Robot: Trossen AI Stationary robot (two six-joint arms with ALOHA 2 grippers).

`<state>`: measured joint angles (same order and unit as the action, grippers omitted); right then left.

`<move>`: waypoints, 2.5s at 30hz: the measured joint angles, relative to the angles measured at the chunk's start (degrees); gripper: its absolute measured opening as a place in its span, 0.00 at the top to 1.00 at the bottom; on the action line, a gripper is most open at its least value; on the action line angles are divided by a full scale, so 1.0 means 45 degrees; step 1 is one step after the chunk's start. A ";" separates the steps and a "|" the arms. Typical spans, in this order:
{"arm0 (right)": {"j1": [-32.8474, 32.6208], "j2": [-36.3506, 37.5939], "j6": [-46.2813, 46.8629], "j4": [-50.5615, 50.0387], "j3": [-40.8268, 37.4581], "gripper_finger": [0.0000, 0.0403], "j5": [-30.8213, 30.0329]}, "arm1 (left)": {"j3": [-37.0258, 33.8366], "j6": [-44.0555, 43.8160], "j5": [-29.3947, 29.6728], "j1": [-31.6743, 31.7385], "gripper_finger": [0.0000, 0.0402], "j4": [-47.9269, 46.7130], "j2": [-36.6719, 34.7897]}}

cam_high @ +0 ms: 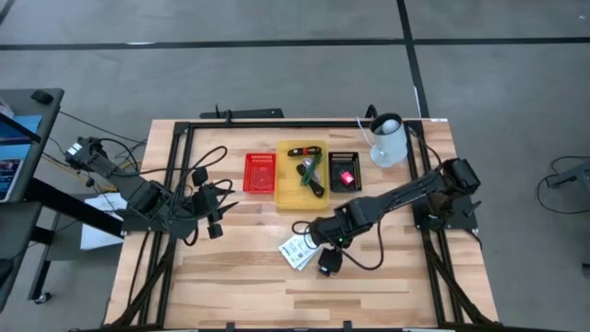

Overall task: Pick and place items into bin
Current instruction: Put the black charger adapter in the black bin

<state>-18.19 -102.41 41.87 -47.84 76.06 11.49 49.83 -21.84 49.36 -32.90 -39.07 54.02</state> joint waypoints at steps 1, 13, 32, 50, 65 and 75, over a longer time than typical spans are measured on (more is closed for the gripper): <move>-0.0079 0.0000 0.0092 0.0072 0.0002 0.36 -0.0130 | 0.0002 0.0000 0.0000 0.0002 0.66 0.0000 -0.0002; -0.0745 0.0000 0.1042 0.0488 -0.0002 0.36 -0.0989 | 0.0002 -0.0005 0.0000 0.0004 0.66 0.0000 0.0000; -0.1258 -0.1948 0.0449 0.0763 0.1141 0.36 -0.0140 | 0.0017 0.0000 -0.0431 0.0004 0.66 0.0226 -0.0010; -0.1297 -0.2532 0.0271 0.0481 0.1230 0.36 -0.0258 | 0.0012 -0.0098 -0.0672 0.0004 0.66 0.0324 -0.0005; -0.1478 -0.3511 0.0493 0.0914 0.1275 0.37 -0.0246 | -0.0003 -0.0098 -0.0667 0.0004 0.66 0.0219 0.0000; -0.1605 -0.4412 0.0396 0.0608 0.1658 0.37 -0.0207 | -0.0003 0.0330 -0.1219 0.0004 0.66 0.0193 -0.0005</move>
<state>-25.41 -122.26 43.65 -45.11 83.52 10.56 49.82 -20.36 43.88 -32.88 -38.20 54.00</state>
